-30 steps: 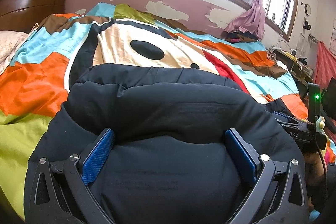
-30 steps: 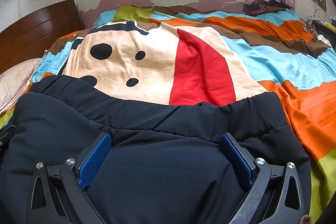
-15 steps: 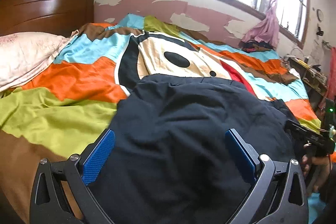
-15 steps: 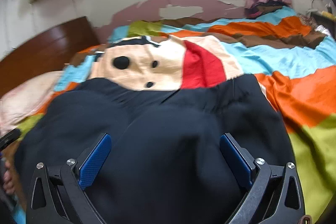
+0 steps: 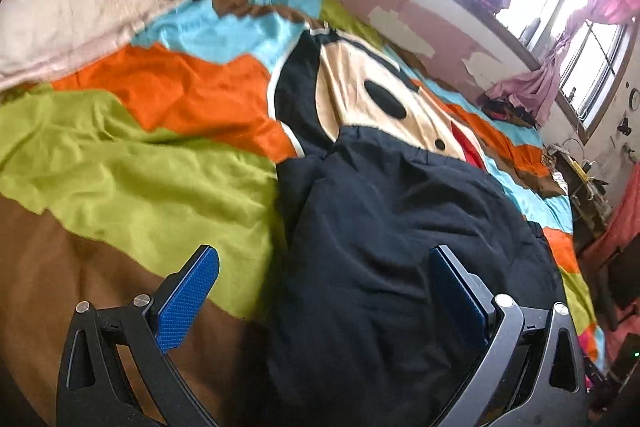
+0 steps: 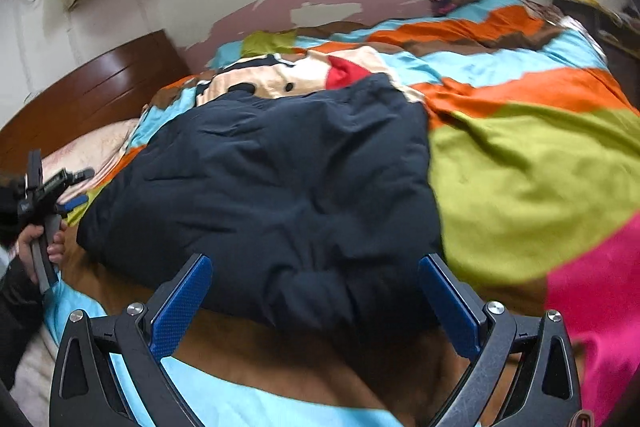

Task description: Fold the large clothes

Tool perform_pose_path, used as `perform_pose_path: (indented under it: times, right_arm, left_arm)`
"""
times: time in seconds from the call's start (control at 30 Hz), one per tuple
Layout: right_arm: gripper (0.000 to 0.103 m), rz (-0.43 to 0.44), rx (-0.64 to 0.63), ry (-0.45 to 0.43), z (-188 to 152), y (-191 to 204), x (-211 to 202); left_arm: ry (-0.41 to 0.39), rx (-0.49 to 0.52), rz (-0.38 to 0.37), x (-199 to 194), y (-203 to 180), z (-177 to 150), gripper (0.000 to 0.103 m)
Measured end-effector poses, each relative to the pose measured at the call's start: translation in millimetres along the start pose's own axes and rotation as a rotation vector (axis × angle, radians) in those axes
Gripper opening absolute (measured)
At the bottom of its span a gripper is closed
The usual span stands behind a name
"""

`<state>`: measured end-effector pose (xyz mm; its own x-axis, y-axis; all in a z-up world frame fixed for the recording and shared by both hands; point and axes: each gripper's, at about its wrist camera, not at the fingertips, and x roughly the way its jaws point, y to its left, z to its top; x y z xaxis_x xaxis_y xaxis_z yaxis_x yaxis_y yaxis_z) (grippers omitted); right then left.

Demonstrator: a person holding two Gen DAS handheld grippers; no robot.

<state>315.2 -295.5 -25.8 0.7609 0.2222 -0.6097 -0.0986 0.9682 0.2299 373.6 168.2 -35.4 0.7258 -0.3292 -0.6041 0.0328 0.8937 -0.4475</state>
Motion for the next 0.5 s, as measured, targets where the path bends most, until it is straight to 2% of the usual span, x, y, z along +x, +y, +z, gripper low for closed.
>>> perform_pose_path:
  times: [0.1,0.17,0.3,0.4,0.5]
  right_arm:
    - [0.103,-0.015,0.049,0.006,10.2,-11.2,1.0]
    - [0.103,-0.013,0.059,0.011,19.2,-16.4,2.7]
    - [0.103,-0.067,0.049,0.035,48.1,-30.6,19.3]
    - [0.103,-0.077,0.047,0.057,66.3,-41.4,35.3]
    - [0.103,-0.1,0.034,0.082,83.3,-49.7,54.4]
  left_arm:
    - [0.045,-0.035,-0.026,10.6,9.5,3.4,0.102]
    - [0.054,-0.085,-0.04,13.3,16.1,3.0,0.102]
    - [0.054,-0.195,-0.095,14.2,25.6,8.9,0.102]
    - [0.046,-0.194,-0.097,13.8,24.6,16.6,0.102]
    - [0.082,-0.154,-0.104,19.6,20.2,21.8,0.102]
